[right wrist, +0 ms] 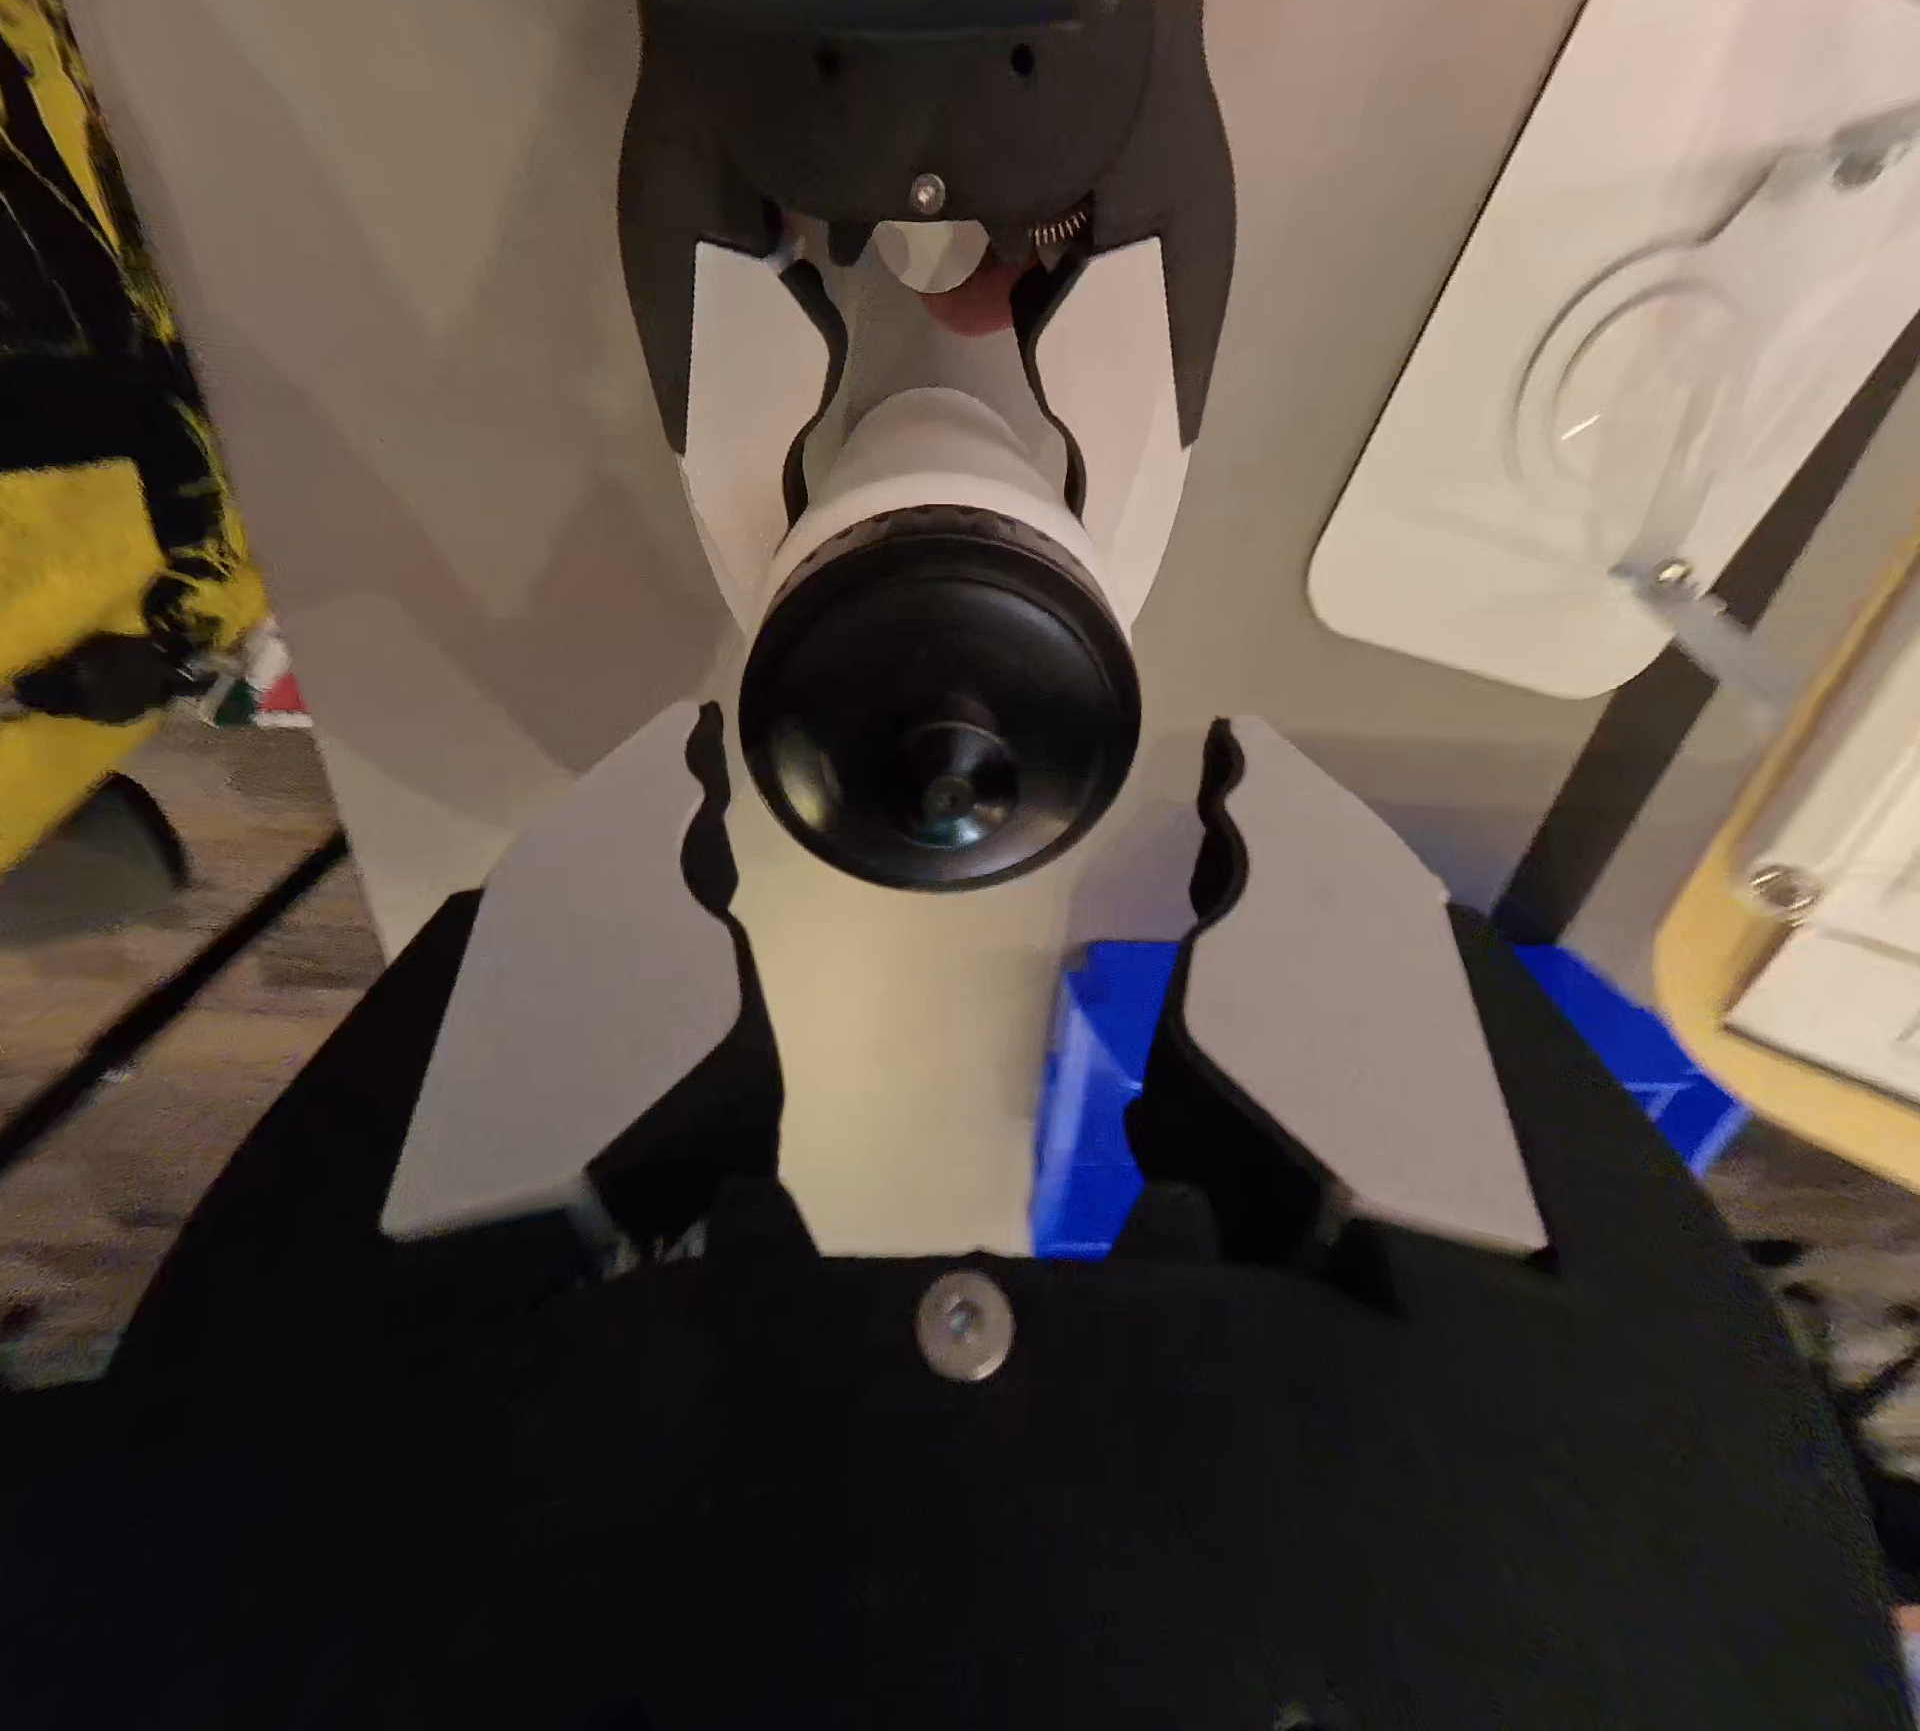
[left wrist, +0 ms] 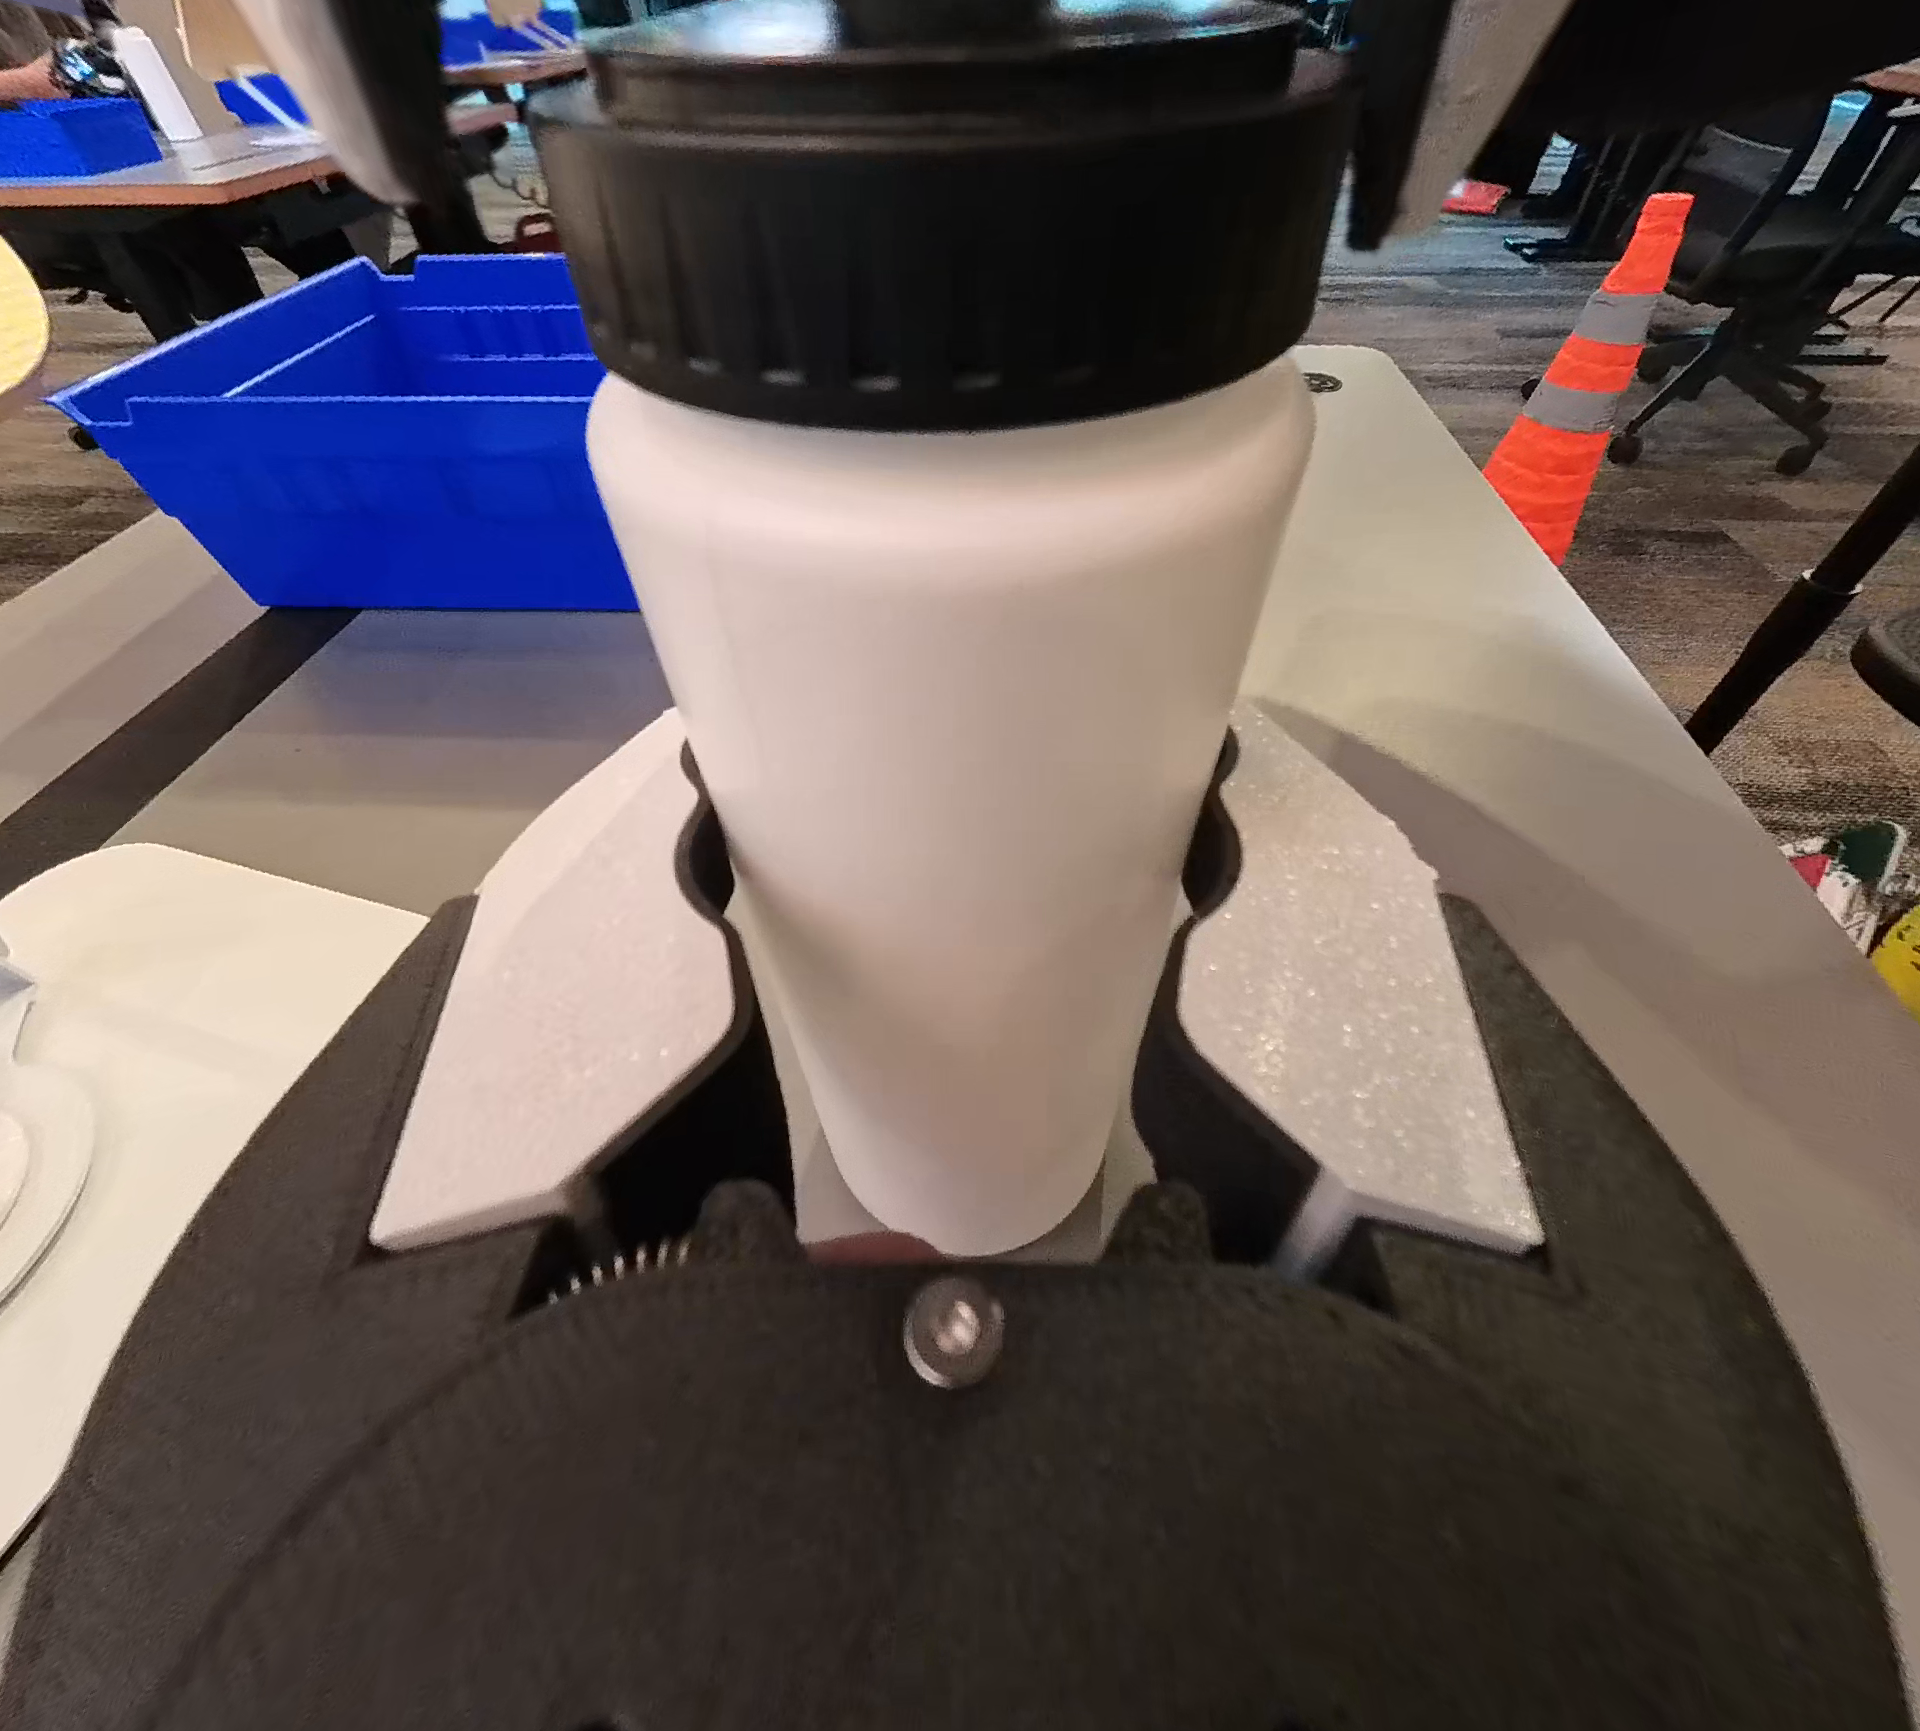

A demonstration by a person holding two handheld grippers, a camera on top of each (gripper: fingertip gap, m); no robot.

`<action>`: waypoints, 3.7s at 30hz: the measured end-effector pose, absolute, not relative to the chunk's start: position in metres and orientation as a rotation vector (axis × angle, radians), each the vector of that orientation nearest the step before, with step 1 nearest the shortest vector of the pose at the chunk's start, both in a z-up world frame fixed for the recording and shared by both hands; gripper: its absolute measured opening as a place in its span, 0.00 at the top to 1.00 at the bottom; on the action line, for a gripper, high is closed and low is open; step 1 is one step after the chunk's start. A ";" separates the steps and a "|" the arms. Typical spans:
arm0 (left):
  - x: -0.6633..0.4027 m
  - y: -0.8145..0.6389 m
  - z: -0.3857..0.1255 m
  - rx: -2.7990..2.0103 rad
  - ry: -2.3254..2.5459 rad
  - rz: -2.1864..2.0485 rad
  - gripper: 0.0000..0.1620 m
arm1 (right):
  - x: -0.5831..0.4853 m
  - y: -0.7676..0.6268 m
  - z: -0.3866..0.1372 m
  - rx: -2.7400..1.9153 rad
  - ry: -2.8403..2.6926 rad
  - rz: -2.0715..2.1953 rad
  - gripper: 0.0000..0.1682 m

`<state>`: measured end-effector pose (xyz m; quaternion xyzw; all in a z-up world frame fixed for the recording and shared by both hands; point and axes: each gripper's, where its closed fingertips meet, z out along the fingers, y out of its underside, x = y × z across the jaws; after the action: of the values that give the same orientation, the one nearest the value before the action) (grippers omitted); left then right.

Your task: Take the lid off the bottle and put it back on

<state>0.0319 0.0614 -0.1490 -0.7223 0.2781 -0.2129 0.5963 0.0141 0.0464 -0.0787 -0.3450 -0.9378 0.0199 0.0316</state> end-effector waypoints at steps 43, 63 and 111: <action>0.034 0.062 -0.149 -1.676 0.648 -0.500 0.46 | 0.014 0.039 -0.075 -0.959 -2.913 0.123 0.54; 0.034 0.062 -0.149 -1.677 0.643 -0.496 0.46 | 0.013 0.044 -0.081 -0.866 -2.905 0.090 0.48; 0.036 0.065 -0.149 -1.680 0.644 -0.491 0.46 | 0.018 0.041 -0.075 -1.361 -2.734 0.113 0.59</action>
<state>0.0365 0.0647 -0.1495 -0.7233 0.2775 -0.2115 0.5959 0.0176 0.0414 -0.0746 -0.4448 -0.8939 0.0370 0.0427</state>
